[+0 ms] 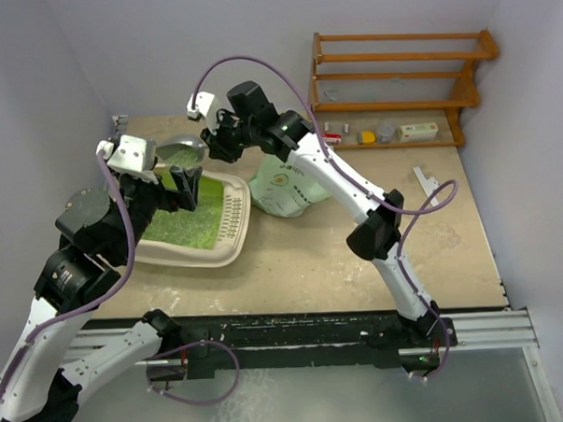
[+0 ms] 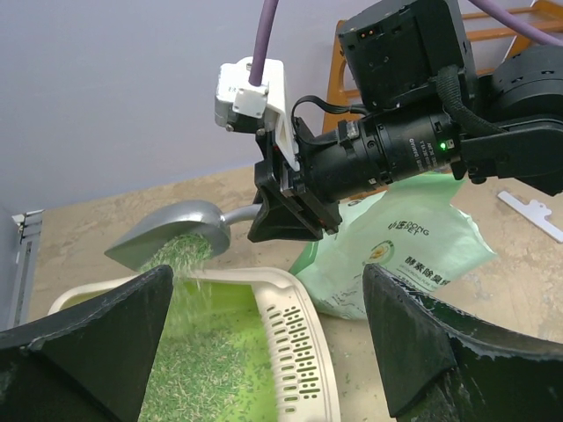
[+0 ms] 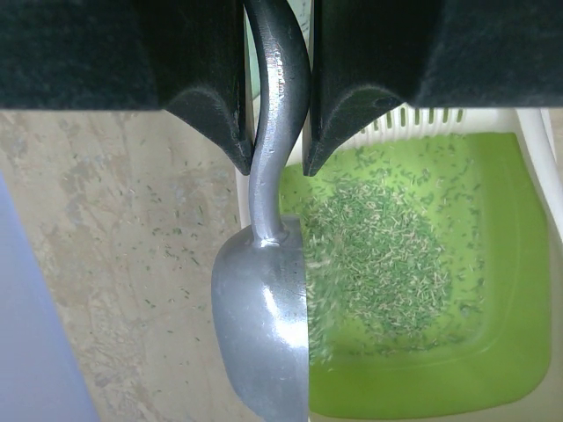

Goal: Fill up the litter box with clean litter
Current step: Pour the cat litter into the litter box.

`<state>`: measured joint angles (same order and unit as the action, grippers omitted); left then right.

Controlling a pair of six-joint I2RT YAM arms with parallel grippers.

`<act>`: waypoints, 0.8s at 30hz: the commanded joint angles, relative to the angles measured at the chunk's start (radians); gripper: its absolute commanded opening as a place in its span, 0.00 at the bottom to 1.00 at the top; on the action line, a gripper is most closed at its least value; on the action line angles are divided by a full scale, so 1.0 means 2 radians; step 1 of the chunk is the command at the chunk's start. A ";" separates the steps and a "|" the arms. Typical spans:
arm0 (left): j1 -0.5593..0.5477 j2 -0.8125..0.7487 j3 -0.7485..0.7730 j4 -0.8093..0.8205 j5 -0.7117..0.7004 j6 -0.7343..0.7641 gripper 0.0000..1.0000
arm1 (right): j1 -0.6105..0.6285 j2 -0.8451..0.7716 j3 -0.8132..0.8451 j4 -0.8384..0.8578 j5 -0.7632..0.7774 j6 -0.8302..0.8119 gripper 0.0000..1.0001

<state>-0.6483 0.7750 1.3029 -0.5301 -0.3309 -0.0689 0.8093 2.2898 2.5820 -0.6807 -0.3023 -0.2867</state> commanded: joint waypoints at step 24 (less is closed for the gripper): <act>0.000 -0.044 -0.008 0.021 -0.019 -0.004 0.86 | 0.067 -0.134 -0.158 0.082 0.085 -0.122 0.00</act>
<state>-0.6483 0.7185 1.3014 -0.5358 -0.3550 -0.0677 0.9504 2.0682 2.2005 -0.5655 -0.1463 -0.5529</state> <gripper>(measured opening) 0.854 0.273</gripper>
